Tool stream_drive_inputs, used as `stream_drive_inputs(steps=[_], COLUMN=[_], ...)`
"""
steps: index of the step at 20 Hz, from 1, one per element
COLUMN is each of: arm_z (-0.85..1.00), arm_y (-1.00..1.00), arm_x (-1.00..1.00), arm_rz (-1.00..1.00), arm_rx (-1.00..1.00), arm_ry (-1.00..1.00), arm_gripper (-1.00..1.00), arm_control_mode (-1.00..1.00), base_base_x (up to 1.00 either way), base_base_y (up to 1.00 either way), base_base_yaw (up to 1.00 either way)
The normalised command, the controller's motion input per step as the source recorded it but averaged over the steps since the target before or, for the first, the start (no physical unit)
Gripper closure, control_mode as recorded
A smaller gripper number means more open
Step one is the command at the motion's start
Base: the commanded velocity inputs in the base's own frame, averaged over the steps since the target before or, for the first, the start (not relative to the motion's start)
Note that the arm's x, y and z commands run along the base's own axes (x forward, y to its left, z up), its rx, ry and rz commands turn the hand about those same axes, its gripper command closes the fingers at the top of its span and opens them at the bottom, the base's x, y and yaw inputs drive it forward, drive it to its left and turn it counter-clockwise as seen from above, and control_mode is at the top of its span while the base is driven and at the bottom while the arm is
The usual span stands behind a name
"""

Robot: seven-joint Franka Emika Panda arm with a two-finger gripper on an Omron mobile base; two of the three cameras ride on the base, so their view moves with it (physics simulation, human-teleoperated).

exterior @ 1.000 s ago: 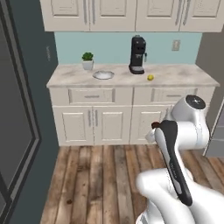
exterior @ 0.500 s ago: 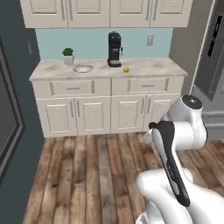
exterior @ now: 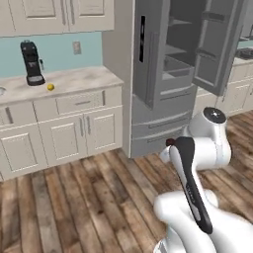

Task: Place the sweet potato and lemon inside the fridge drawer. Close the drawer after placing the vegetables.

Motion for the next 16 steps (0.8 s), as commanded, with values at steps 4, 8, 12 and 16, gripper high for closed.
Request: stream_drive_inputs(steps=[4, 8, 12, 16], arm_z=[0.00, 0.00, 0.00, 0.00], arm_y=[0.00, 0.00, 0.00, 0.00], arm_x=[0.00, 0.00, 0.00, 0.00], arm_rz=[0.00, 0.00, 0.00, 0.00], arm_rx=[0.00, 0.00, 0.00, 0.00], arm_ry=[0.00, 0.00, 0.00, 0.00], arm_gripper=[1.00, 1.00, 1.00, 1.00], arm_control_mode=[1.00, 1.00, 1.00, 1.00], base_base_x=[0.53, 0.69, 0.79, 0.92], base_base_y=[-0.98, -0.92, -0.79, -0.56], base_base_yaw=[-0.10, 0.00, 0.07, 0.16])
